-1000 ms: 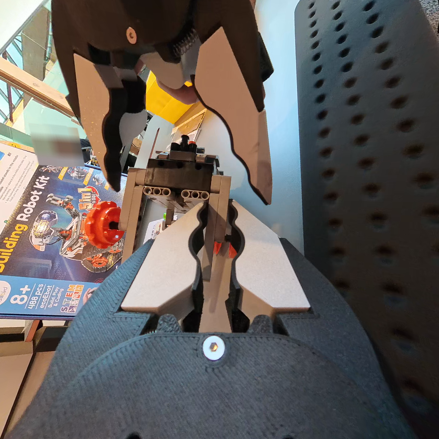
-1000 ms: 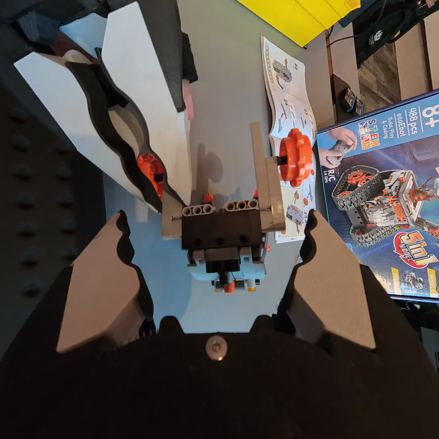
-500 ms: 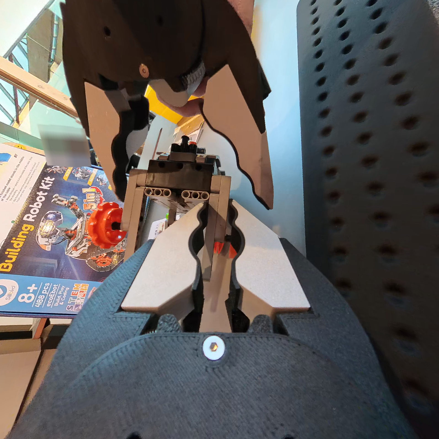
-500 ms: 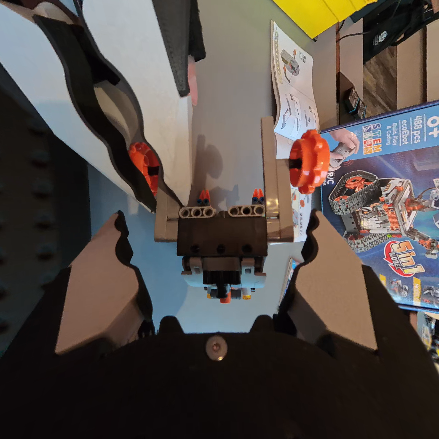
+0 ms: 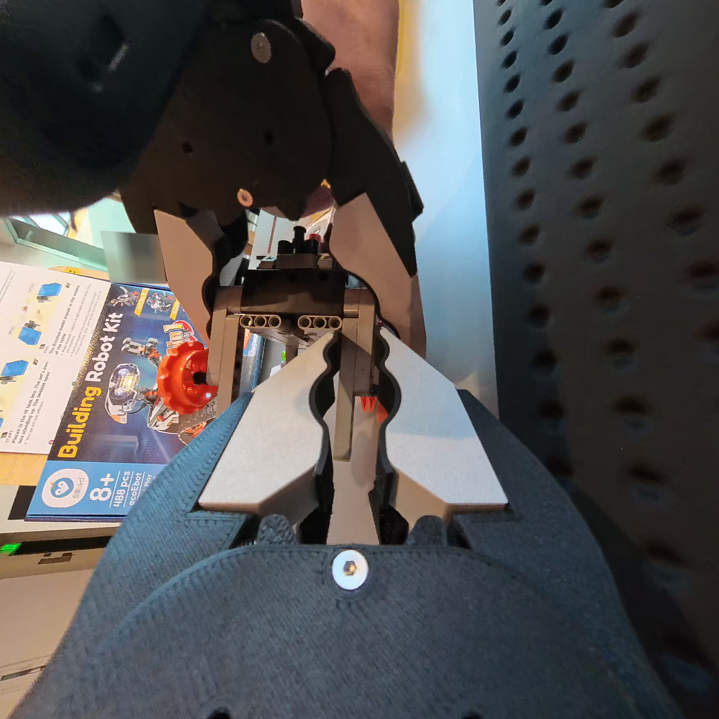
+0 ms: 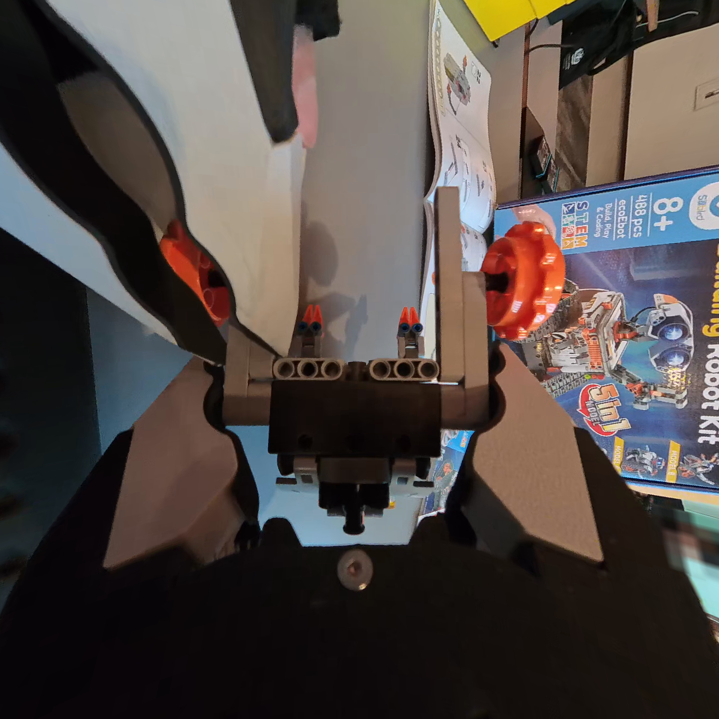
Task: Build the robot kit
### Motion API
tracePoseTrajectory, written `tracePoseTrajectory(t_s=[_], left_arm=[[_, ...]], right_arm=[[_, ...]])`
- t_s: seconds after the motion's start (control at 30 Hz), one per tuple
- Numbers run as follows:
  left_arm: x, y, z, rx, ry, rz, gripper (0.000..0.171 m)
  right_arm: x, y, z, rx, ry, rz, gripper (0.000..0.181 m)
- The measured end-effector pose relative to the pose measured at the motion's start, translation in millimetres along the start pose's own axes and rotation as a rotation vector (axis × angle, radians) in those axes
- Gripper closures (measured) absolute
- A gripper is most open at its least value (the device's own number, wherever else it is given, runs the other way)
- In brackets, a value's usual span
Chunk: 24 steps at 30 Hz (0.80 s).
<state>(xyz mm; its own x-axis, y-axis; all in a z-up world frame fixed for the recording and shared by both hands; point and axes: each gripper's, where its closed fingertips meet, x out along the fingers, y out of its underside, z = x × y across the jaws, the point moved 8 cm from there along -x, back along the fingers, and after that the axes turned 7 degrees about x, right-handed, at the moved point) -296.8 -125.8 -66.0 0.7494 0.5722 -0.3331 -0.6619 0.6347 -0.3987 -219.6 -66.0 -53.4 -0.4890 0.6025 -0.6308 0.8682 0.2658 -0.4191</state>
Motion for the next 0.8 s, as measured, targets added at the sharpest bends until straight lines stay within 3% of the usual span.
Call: tracePoseTrajectory(t_s=[0.33,0.57,0.8], left_arm=[[0.6,-1.9,-2.6,-0.006,0.039,0.002,0.157],[0.4,0.6,2.0,-0.008,-0.013,-0.002,0.156],[-6.8,-0.4,10.8,-0.074,-0.057,-0.063,0.157]], right_arm=[[-1.1,0.1,4.8,-0.049,0.001,0.007,0.050],[-4.0,4.1,0.1,0.070,-0.048,-0.074,0.040],[-29.9,16.3,-17.1,0.255,-0.135,-0.317,0.075]])
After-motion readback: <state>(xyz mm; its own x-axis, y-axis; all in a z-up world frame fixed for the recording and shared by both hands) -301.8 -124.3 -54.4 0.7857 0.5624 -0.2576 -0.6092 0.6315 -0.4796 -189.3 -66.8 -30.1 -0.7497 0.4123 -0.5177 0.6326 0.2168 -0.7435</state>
